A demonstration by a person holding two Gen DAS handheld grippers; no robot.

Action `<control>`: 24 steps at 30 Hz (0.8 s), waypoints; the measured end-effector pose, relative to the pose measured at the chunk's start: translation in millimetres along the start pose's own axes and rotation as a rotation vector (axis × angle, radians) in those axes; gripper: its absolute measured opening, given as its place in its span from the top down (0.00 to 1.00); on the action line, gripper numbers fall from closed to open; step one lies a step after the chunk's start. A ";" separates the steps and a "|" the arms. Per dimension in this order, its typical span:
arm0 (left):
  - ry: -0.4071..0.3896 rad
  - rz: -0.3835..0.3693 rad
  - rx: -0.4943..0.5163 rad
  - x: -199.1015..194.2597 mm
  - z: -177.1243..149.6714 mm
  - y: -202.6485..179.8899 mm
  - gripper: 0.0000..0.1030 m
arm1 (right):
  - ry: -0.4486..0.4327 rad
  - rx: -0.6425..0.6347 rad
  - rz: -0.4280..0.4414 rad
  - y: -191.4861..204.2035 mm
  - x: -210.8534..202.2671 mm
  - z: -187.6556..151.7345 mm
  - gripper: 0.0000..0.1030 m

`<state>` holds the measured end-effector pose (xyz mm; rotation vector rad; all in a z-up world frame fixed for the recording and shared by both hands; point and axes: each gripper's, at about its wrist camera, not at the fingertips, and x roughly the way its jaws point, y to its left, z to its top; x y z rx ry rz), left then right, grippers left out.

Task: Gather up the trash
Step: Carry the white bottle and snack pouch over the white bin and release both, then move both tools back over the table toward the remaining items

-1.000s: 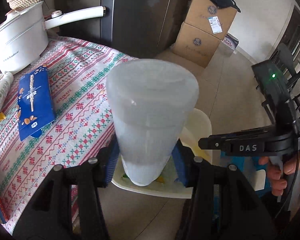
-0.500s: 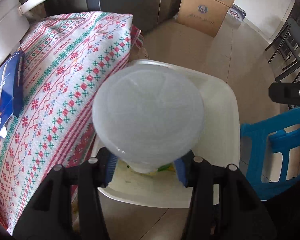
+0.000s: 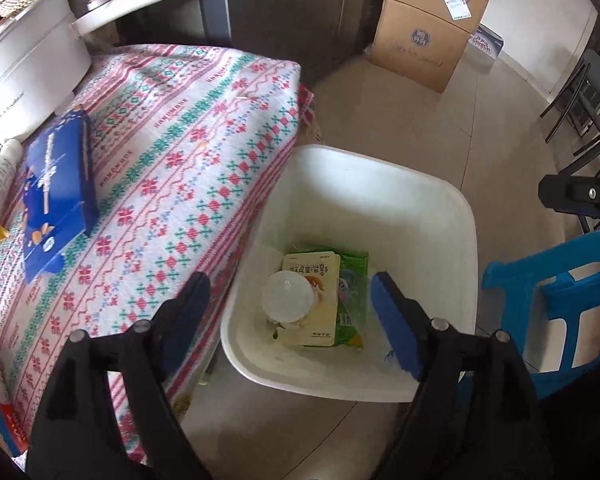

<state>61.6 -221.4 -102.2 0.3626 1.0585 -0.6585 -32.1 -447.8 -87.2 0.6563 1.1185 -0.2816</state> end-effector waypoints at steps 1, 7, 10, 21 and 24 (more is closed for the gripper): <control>-0.011 0.006 -0.016 -7.9 -1.8 8.4 0.18 | -0.004 -0.006 0.005 2.7 -1.3 -0.1 0.34; -0.053 0.073 -0.119 -49.3 -14.9 60.5 0.11 | -0.026 -0.064 0.024 24.7 -8.3 -2.2 0.31; -0.059 0.098 -0.173 -68.3 -25.5 92.0 0.10 | -0.039 -0.093 0.038 38.6 -12.9 -3.4 0.30; -0.053 0.187 -0.452 -121.9 -90.1 230.7 0.10 | -0.059 -0.196 0.068 104.0 -11.6 -11.1 0.25; -0.069 0.201 -0.555 -134.9 -109.0 269.0 0.10 | -0.051 -0.231 0.062 124.0 -5.2 -15.1 0.25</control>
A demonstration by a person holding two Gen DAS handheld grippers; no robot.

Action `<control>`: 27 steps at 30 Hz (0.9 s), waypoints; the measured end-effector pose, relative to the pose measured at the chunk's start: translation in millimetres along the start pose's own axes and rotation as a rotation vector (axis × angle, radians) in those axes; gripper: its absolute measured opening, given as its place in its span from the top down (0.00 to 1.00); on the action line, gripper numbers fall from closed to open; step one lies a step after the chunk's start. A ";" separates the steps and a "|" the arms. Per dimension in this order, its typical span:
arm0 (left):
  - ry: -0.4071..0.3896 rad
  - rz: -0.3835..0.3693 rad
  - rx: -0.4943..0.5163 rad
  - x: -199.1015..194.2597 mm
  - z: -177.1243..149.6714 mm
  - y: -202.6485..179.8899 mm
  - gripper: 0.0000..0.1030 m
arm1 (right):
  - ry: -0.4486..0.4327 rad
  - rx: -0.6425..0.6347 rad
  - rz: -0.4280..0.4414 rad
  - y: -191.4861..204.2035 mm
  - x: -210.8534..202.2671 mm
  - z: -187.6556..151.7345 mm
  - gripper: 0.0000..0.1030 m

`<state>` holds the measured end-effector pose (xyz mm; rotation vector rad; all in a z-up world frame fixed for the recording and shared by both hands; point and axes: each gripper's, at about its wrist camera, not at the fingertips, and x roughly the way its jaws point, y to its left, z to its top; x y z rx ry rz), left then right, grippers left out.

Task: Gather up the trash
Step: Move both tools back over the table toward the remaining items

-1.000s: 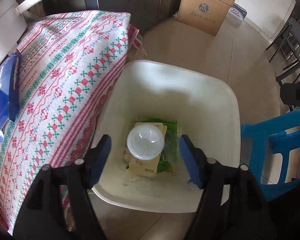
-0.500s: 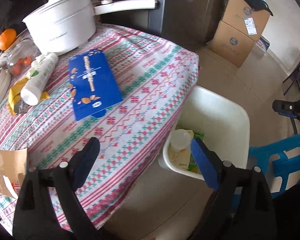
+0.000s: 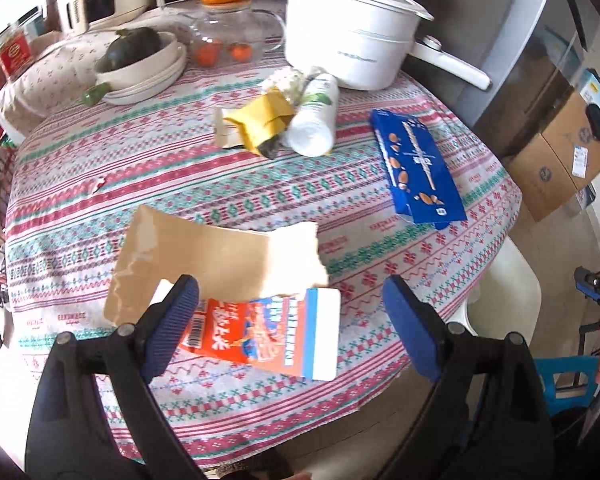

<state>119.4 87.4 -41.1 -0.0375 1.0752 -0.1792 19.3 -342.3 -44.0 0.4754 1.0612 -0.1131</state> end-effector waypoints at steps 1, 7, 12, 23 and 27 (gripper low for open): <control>0.000 0.005 -0.031 -1.4 1.2 13.2 0.10 | 0.004 -0.013 -0.001 6.8 2.9 0.1 0.25; 0.035 0.045 -0.172 10.6 0.0 76.6 0.10 | 0.032 -0.074 -0.005 39.5 19.5 -0.9 0.24; 0.129 0.028 -0.234 33.4 -11.9 104.8 0.19 | 0.054 -0.097 -0.005 54.9 29.7 -3.8 0.24; 0.141 -0.035 -0.254 39.9 -21.4 108.4 0.96 | 0.072 -0.105 -0.013 64.3 38.0 -6.4 0.24; 0.044 -0.045 -0.214 17.7 -13.6 95.5 0.98 | 0.071 -0.101 -0.011 67.0 39.9 -4.5 0.24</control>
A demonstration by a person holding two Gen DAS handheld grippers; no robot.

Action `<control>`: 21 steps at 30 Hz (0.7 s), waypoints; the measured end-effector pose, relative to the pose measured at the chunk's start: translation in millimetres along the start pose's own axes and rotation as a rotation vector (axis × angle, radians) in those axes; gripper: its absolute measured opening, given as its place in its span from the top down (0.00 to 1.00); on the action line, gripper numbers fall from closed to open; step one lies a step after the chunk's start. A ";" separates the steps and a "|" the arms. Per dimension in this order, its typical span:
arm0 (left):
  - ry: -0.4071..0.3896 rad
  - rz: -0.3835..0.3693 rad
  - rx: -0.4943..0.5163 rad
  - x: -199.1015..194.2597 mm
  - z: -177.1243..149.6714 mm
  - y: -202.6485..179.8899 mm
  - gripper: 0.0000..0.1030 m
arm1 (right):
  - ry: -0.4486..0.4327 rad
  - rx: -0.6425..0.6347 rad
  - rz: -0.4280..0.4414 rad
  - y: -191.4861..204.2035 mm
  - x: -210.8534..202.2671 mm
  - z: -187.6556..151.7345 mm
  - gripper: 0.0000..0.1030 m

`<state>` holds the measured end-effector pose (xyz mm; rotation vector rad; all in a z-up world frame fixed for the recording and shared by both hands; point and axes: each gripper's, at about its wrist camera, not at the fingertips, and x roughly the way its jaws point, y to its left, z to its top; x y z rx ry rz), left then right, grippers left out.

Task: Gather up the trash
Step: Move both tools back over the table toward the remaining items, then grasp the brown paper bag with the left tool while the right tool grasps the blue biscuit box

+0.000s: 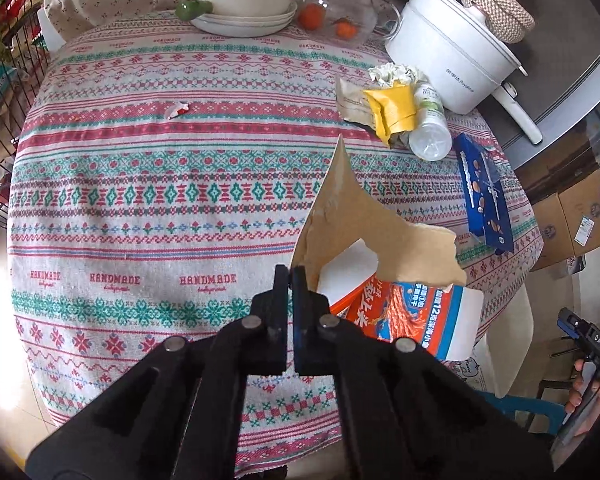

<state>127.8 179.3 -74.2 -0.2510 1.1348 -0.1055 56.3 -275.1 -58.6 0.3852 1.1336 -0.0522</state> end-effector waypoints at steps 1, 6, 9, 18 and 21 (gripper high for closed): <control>-0.027 -0.008 0.011 -7.2 1.1 -4.6 0.98 | -0.001 -0.002 0.001 1.4 0.4 0.4 0.24; -0.176 -0.024 0.050 -45.2 7.1 -24.6 0.99 | -0.004 -0.058 0.008 20.6 7.7 5.8 0.23; -0.249 -0.052 0.038 -63.5 12.9 -29.8 0.99 | -0.007 -0.095 0.034 41.6 17.3 14.9 0.19; -0.373 -0.110 0.026 -90.5 21.3 -29.7 0.99 | -0.040 -0.234 0.037 123.6 67.4 59.9 0.08; -0.389 -0.100 0.036 -91.0 23.6 -30.0 0.99 | -0.022 -0.243 0.015 138.2 95.0 70.1 0.08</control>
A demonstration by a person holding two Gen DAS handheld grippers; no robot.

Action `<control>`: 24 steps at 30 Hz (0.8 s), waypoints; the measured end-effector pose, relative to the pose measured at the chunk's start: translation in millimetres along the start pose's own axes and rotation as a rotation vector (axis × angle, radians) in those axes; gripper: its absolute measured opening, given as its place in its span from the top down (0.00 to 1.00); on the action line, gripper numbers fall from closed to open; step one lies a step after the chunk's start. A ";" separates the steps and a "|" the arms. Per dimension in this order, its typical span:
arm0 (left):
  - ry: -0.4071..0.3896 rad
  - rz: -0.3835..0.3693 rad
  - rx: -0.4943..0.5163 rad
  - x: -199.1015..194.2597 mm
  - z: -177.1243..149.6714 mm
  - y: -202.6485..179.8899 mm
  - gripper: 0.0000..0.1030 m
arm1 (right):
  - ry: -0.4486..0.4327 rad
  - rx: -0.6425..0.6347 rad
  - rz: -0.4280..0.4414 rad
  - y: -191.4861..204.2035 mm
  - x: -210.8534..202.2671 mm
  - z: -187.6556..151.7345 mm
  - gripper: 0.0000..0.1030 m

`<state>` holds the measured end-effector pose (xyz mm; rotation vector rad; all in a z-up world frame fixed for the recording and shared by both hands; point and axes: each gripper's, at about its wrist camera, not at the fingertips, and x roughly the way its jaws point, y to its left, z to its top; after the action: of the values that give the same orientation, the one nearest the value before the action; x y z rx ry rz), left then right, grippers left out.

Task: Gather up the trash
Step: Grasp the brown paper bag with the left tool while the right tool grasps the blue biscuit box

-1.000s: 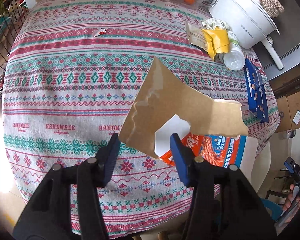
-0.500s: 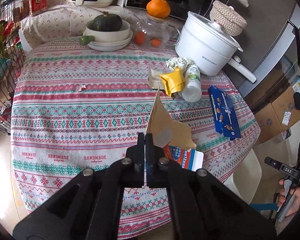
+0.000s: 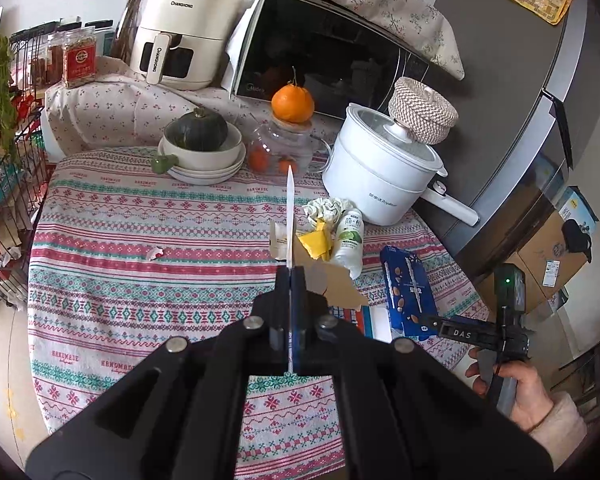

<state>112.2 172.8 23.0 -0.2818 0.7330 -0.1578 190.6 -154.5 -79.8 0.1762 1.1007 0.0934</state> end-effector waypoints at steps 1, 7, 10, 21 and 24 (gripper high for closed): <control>0.005 0.002 -0.001 2.4 0.5 1.0 0.99 | 0.005 -0.005 -0.019 3.2 8.8 3.0 0.08; 0.042 0.017 -0.004 16.9 -0.3 5.3 0.99 | 0.025 -0.050 -0.126 14.5 45.6 13.8 0.08; 0.047 0.021 -0.001 19.6 -1.3 3.7 0.99 | 0.045 -0.041 -0.129 11.6 60.1 17.6 0.08; 0.015 0.007 0.029 13.3 -2.8 -17.1 0.99 | 0.000 -0.028 -0.041 -1.1 38.2 11.8 0.11; 0.005 -0.014 0.039 9.4 -3.2 -27.4 0.99 | -0.020 -0.027 -0.031 -10.5 7.3 9.5 0.11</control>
<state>115.7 143.9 23.2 -0.2496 0.7319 -0.1862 202.3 -164.5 -84.0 0.1356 1.0812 0.0784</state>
